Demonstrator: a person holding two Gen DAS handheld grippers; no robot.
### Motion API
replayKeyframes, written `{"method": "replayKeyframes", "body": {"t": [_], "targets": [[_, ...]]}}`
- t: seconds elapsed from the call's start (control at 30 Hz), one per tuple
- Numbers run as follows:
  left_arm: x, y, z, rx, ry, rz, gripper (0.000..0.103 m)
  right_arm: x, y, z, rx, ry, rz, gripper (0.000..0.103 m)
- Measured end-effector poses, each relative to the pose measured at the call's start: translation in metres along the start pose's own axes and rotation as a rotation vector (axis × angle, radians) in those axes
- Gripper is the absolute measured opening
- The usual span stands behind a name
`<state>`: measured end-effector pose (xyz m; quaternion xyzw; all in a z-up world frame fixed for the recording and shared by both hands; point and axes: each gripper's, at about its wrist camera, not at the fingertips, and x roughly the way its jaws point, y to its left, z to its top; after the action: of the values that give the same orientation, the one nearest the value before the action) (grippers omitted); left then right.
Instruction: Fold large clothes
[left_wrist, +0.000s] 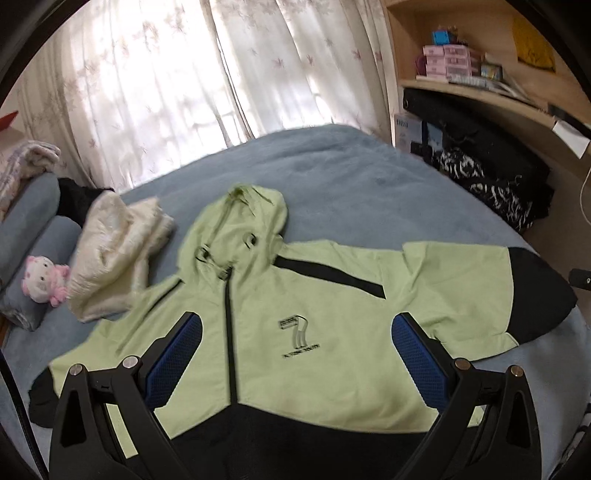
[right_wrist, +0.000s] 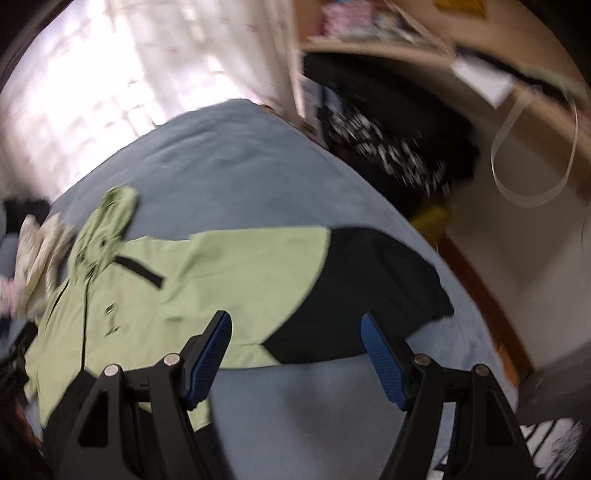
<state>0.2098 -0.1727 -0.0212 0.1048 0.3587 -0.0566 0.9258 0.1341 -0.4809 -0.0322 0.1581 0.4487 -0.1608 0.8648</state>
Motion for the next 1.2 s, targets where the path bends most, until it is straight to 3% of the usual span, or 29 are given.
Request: {"method": "replayKeyframes", "body": {"t": [0.1, 0.2, 0.37, 0.47, 0.53, 0.67, 0.73, 0.8, 0.83, 0.87, 0.93, 1.03, 1.13, 1.2], "targets": [[0.026, -0.007, -0.003, -0.024, 0.038, -0.039, 0.102, 0.032, -0.041, 0.004, 0.133, 0.073, -0.014, 0.073], [0.038, -0.008, -0.009, -0.067, -0.010, -0.074, 0.100, 0.056, -0.083, 0.003, 0.285, 0.126, 0.013, 0.073], [0.062, -0.016, -0.011, -0.076, 0.057, -0.107, 0.099, 0.083, -0.132, -0.010, 0.507, 0.176, 0.069, 0.073], [0.073, -0.017, -0.012, -0.099, 0.100, -0.149, 0.085, 0.097, -0.147, -0.019, 0.613, 0.194, 0.123, 0.073], [0.082, -0.016, -0.012, -0.125, 0.146, -0.169, 0.069, 0.106, -0.151, -0.023, 0.665, 0.191, 0.152, 0.073], [0.092, -0.013, -0.010, -0.153, 0.161, -0.166, 0.056, 0.111, -0.152, -0.023, 0.710, 0.121, 0.191, 0.073], [0.090, -0.011, -0.008, -0.154, 0.137, -0.156, 0.035, 0.110, -0.151, -0.020, 0.702, 0.078, 0.181, 0.070], [0.086, -0.008, -0.004, -0.147, 0.112, -0.128, 0.020, 0.110, -0.144, -0.012, 0.659, 0.048, 0.153, 0.049], [0.083, -0.005, -0.003, -0.150, 0.095, -0.122, 0.012, 0.108, -0.139, -0.008, 0.632, 0.039, 0.139, 0.030], [0.080, -0.001, -0.002, -0.156, 0.081, -0.122, 0.010, 0.102, -0.129, -0.002, 0.586, 0.012, 0.105, 0.016], [0.074, 0.006, 0.000, -0.168, 0.056, -0.119, 0.008, 0.086, -0.109, 0.009, 0.502, -0.060, 0.092, 0.011], [0.065, 0.016, 0.001, -0.161, 0.040, -0.099, 0.008, 0.050, -0.063, 0.025, 0.362, -0.182, 0.165, 0.008], [0.056, 0.034, -0.001, -0.189, 0.040, -0.098, 0.008, 0.014, 0.006, 0.033, 0.183, -0.249, 0.295, 0.008], [0.048, 0.053, -0.003, -0.232, 0.032, -0.115, 0.008, 0.000, 0.058, 0.028, 0.063, -0.247, 0.392, 0.008]]}}
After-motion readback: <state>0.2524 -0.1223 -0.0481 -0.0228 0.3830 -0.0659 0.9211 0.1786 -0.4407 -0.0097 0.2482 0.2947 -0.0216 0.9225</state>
